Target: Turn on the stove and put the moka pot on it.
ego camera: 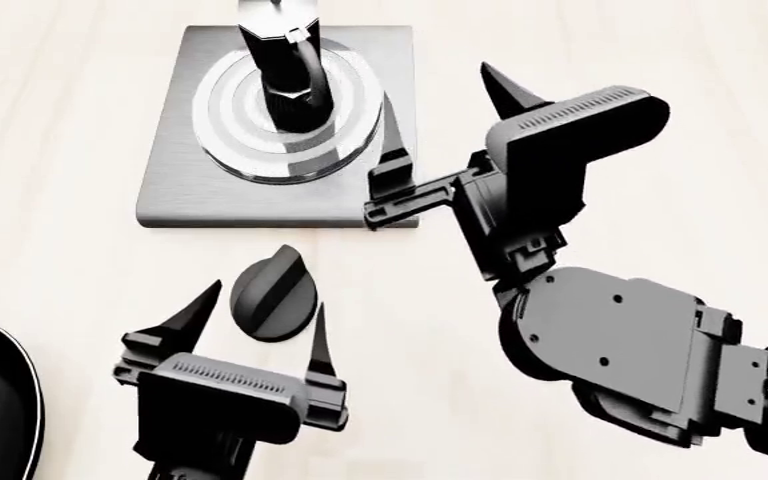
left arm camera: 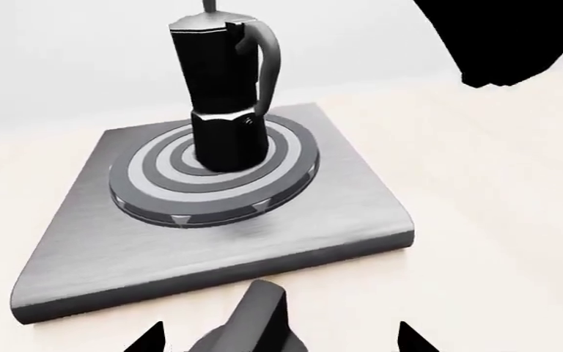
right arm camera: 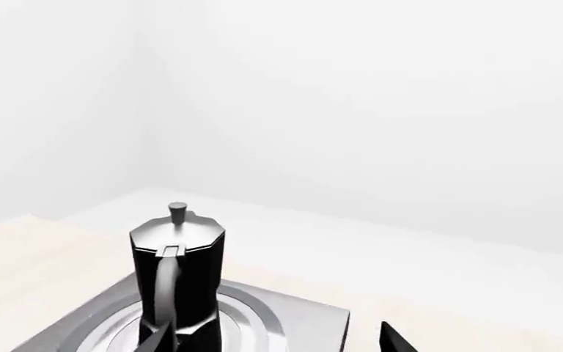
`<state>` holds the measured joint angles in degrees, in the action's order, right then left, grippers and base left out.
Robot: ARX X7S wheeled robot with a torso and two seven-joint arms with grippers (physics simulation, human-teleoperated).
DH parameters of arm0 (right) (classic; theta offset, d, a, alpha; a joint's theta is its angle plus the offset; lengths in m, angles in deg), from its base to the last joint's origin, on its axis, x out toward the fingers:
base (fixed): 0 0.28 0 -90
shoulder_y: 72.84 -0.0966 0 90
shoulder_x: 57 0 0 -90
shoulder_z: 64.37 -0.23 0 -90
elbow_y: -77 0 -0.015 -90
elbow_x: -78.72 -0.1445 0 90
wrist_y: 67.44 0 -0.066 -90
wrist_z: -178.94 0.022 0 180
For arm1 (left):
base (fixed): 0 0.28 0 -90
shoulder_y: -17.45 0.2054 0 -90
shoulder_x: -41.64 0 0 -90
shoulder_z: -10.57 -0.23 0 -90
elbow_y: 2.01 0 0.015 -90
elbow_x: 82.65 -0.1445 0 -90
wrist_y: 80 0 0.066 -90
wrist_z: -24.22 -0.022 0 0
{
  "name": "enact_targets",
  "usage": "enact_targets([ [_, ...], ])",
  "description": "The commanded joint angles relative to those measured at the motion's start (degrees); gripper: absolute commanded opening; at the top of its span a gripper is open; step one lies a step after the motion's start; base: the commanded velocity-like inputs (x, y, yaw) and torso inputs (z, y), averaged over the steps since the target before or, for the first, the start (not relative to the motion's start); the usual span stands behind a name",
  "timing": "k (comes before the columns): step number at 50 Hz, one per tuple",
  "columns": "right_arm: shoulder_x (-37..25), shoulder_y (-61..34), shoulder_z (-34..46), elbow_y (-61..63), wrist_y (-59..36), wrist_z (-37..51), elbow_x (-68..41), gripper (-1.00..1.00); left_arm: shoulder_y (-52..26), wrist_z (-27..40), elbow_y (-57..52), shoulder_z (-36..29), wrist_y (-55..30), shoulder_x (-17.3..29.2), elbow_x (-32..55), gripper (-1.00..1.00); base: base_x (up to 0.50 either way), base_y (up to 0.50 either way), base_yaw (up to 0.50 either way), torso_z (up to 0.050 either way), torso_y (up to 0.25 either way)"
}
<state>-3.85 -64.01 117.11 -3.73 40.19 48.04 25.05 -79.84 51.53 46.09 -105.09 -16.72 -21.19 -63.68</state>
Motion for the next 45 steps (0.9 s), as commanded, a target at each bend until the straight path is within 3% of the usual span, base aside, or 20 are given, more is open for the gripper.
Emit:
enact_targets([
  [1,-6.2,1.9,1.4,9.6,-0.3,4.7,2.7,1.0,-5.1,1.1,-3.9,-2.7,-9.3,3.0,-3.6,1.0,0.0,0.0,0.0,0.0,0.0],
  [7,-8.7,2.5,2.4,13.3,-0.9,5.2,3.8,1.0,-8.3,0.7,-6.0,-5.5,-13.9,5.2,-6.5,1.0,0.0,0.0,0.0,0.0,0.0],
  [18,-13.5,2.5,3.2,19.5,-2.2,6.9,5.0,1.0,-17.4,1.5,-12.7,-12.1,-29.6,9.7,-13.9,1.0,0.0,0.0,0.0,0.0,0.0],
  [22,-14.7,1.8,3.1,21.6,-3.1,7.6,5.3,1.0,-19.0,0.7,-14.7,-10.8,-32.9,10.2,-13.3,1.0,0.0,0.0,0.0,0.0,0.0],
  [31,-16.7,2.0,3.3,23.5,-3.8,8.6,6.3,1.0,-25.0,1.0,-18.0,-15.0,-42.6,14.6,-15.5,1.0,0.0,0.0,0.0,0.0,0.0],
  [35,-17.8,2.1,3.2,24.2,-3.8,9.0,6.5,1.0,-27.6,4.9,-18.1,-14.9,-43.8,17.7,-9.8,1.0,0.0,0.0,0.0,0.0,0.0],
  [40,-19.2,2.1,3.1,24.6,-3.9,9.2,6.5,1.0,-34.3,15.6,-18.1,-16.0,-46.5,22.5,6.2,1.0,0.0,0.0,0.0,0.0,0.0],
  [45,-20.5,2.4,2.9,24.6,-3.5,9.7,6.7,1.0,-36.6,20.1,-17.8,-14.0,-49.8,24.0,14.6,1.0,0.0,0.0,0.0,0.0,0.0],
])
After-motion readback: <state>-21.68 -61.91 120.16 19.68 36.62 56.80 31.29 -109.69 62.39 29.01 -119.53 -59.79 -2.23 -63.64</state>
